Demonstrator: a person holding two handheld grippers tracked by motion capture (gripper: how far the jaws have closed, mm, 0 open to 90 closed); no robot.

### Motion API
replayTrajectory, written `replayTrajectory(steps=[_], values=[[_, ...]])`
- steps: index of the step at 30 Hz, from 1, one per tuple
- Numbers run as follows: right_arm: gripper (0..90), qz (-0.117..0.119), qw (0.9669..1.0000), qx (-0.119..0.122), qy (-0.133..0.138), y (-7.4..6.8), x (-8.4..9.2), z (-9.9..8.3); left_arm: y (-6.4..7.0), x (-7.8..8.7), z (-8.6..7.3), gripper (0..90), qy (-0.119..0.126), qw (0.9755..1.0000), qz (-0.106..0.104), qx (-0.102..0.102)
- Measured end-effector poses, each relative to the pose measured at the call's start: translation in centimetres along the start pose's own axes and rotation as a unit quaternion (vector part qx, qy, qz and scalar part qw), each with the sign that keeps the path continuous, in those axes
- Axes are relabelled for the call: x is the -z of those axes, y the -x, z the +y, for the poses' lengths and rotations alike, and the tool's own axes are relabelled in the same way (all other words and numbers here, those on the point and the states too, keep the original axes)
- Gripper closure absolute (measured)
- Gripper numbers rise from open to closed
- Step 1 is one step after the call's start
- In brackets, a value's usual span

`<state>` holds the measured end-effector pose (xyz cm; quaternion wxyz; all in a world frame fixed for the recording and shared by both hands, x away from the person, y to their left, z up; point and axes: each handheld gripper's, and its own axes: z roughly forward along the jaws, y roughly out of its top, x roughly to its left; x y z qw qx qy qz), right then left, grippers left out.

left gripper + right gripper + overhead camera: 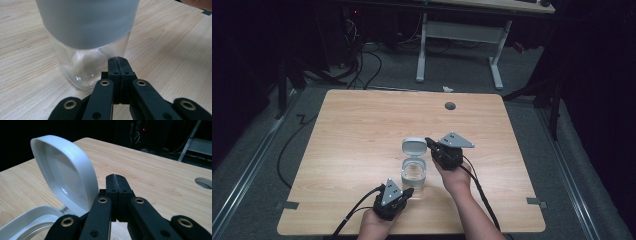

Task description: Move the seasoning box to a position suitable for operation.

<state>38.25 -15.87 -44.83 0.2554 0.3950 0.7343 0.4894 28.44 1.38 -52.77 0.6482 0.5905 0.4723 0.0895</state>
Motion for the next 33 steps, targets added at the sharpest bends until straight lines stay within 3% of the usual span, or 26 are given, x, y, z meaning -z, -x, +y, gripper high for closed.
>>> replayTrajectory(steps=[10,19,28,33], values=[[90.0,0.007,0.9999,0.015,0.002,-1.1,1.1,-0.5,0.0,0.0,0.0,90.0,0.001,1.0,0.0,0.0],[90.0,0.009,0.9999,0.013,0.005,-1.6,2.3,-1.8,0.0,-0.1,0.0,90.0,0.002,1.0,-0.001,-0.001],[90.0,0.02,0.9993,0.019,0.026,-2.2,3.0,-0.4,0.0,-0.1,0.0,90.0,0.001,1.0,-0.001,0.0],[90.0,0.025,0.9993,0.018,0.021,-2.7,3.1,-1.2,0.0,-0.1,0.0,90.0,0.001,1.0,-0.002,0.002]])
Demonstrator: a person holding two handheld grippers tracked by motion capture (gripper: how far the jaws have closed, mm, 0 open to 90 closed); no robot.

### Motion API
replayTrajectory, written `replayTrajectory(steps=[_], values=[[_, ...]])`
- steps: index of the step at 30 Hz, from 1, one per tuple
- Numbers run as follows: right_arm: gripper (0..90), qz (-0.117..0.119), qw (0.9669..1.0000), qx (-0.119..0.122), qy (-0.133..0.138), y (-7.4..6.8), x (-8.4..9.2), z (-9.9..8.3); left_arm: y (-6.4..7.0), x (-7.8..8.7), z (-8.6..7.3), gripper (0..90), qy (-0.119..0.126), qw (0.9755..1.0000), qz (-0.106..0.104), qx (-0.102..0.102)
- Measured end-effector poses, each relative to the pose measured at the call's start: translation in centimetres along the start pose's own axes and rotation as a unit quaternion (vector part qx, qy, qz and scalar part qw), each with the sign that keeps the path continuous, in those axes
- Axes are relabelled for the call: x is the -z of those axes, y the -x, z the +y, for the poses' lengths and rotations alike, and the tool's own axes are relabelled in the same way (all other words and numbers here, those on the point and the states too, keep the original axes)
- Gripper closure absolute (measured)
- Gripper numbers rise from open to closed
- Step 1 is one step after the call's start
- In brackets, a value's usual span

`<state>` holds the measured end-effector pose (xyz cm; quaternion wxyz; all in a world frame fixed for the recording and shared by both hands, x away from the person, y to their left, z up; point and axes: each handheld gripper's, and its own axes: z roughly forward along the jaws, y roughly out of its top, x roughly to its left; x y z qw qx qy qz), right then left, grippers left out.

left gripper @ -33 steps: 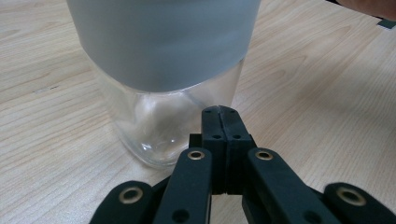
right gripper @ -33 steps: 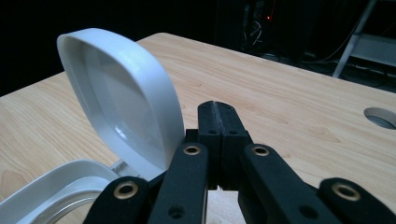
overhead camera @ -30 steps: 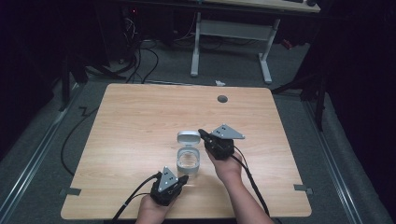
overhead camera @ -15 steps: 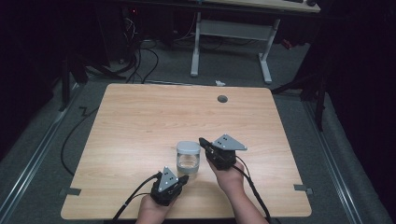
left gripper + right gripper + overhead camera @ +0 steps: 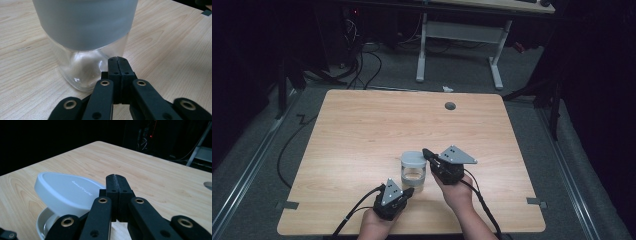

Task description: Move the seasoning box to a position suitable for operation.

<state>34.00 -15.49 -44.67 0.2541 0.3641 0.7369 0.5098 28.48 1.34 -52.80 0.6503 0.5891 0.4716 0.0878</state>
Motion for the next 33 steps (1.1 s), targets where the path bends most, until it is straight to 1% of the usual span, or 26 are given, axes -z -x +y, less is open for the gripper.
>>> replayTrajectory(steps=[2,6,8,10,11,13,15,17,20,24,26,29,30,31,33], values=[[90.0,0.001,1.0,-0.002,-0.005,-0.2,0.1,-0.4,0.0,0.0,0.0,90.0,0.0,1.0,0.0,0.0],[90.0,0.005,0.9999,0.006,-0.011,-0.8,0.4,-1.0,0.0,0.0,0.0,90.0,0.001,1.0,0.001,0.001],[90.0,0.003,1.0,0.004,-0.006,-0.6,0.7,-1.0,0.0,0.0,0.0,90.0,0.001,1.0,0.001,0.001],[90.0,-0.004,1.0,0.003,-0.003,-0.2,1.0,-0.9,-0.1,0.0,0.1,90.0,0.003,1.0,0.002,0.0],[90.0,-0.006,1.0,0.001,-0.003,0.1,1.1,-0.8,-0.1,0.0,0.1,90.0,0.003,1.0,0.002,0.0],[90.0,-0.016,0.9999,0.001,-0.005,0.7,1.3,-1.0,-0.2,0.0,0.2,90.0,0.005,1.0,0.003,0.001],[90.0,-0.025,0.9996,-0.006,-0.01,1.5,1.5,-1.4,-0.3,0.0,0.3,90.0,0.007,1.0,0.006,0.002],[90.0,-0.036,0.9991,-0.013,-0.018,2.4,1.7,-2.0,-0.5,0.0,0.4,90.0,0.009,0.9999,0.008,0.004],[90.0,-0.049,0.9983,-0.02,-0.027,3.3,2.1,-2.9,-0.7,0.1,0.5,90.0,0.01,0.9999,0.011,0.002],[90.0,-0.067,0.9966,-0.03,-0.038,4.7,3.0,-4.2,-1.0,0.4,0.5,90.0,0.01,0.9998,0.015,0.002],[90.0,-0.075,0.9956,-0.036,-0.043,5.4,3.5,-4.8,-1.2,0.9,0.4,90.0,0.01,0.9997,0.02,-0.006],[90.0,-0.091,0.9935,-0.045,-0.051,6.5,4.5,-5.8,-2.0,1.8,0.8,89.6,0.013,0.9993,0.032,-0.018],[90.0,-0.094,0.993,-0.047,-0.053,6.9,4.7,-6.0,-2.4,2.1,1.1,88.2,0.014,0.999,0.037,-0.023],[90.0,-0.099,0.9922,-0.052,-0.055,7.2,5.0,-6.3,-3.0,2.4,1.5,86.6,0.017,0.9986,0.044,-0.022],[89.8,-0.108,0.9908,-0.058,-0.057,7.9,5.7,-6.8,-4.3,3.1,2.7,83.7,0.032,0.9974,0.062,-0.018]])
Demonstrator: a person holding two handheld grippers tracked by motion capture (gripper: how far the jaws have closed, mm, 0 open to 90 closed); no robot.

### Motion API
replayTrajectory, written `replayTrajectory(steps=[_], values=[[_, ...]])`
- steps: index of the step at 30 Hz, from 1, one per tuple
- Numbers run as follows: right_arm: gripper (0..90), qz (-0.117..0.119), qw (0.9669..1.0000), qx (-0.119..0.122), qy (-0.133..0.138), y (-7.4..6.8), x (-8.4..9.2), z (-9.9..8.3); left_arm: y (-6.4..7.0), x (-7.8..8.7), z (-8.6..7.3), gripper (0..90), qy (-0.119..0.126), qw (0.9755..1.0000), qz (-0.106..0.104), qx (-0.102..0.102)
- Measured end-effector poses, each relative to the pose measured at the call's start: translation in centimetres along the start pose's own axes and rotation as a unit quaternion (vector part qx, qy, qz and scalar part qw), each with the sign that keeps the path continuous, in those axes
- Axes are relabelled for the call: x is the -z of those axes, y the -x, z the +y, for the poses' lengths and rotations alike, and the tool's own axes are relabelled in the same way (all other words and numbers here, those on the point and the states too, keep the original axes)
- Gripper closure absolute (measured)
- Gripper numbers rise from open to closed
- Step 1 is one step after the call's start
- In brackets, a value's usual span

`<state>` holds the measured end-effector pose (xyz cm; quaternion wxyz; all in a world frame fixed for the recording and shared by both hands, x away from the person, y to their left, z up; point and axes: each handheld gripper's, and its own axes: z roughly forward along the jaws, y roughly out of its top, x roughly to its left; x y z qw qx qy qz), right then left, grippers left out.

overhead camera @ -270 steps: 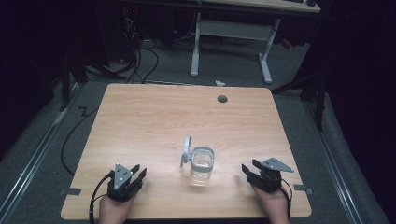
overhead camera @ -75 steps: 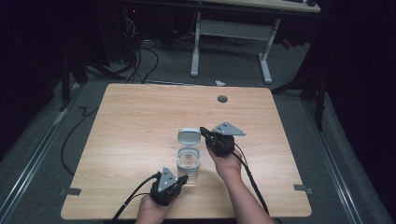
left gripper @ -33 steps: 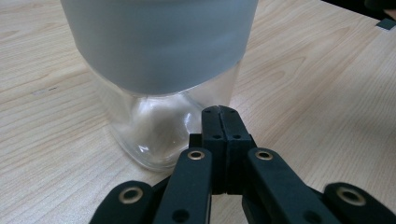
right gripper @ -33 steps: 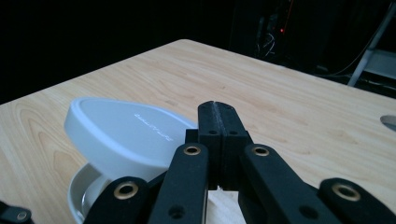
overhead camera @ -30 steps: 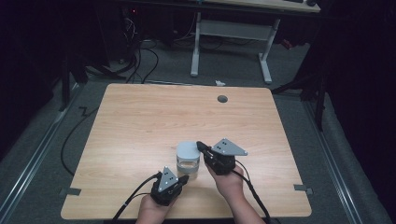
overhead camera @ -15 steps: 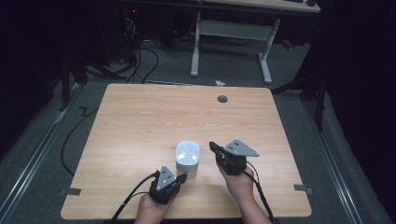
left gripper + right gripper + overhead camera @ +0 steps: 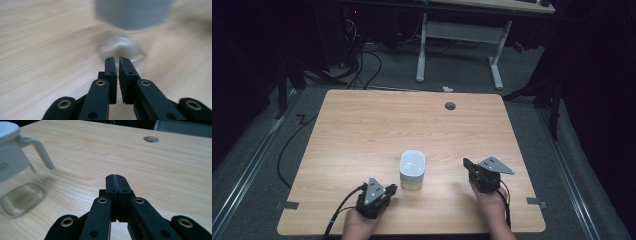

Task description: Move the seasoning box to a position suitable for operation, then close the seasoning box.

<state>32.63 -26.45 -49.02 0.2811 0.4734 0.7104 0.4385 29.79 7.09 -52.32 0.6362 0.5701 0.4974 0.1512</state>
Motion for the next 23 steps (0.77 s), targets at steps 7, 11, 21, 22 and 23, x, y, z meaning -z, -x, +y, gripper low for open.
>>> replayTrajectory(steps=[7,11,21,22,23], values=[[89.0,-0.024,0.9995,-0.022,-0.006,2.4,1.6,-2.1,-6.4,1.6,3.1,62.0,0.033,0.9949,0.096,0.0],[87.2,-0.037,0.9986,-0.037,-0.006,3.3,2.5,-3.4,-7.8,2.4,3.4,53.5,0.047,0.9907,0.127,-0.008],[77.5,-0.07,0.9961,-0.052,-0.013,4.5,3.4,-4.6,-7.9,2.6,3.0,50.8,0.038,0.9909,0.127,-0.019],[76.1,-0.07,0.9961,-0.051,-0.013,4.5,3.4,-4.6,-7.7,2.6,3.0,50.8,0.039,0.9913,0.124,-0.019],[74.2,-0.07,0.9963,-0.049,-0.014,4.6,3.4,-4.7,-7.5,2.6,3.0,50.8,0.04,0.9914,0.122,-0.023]])
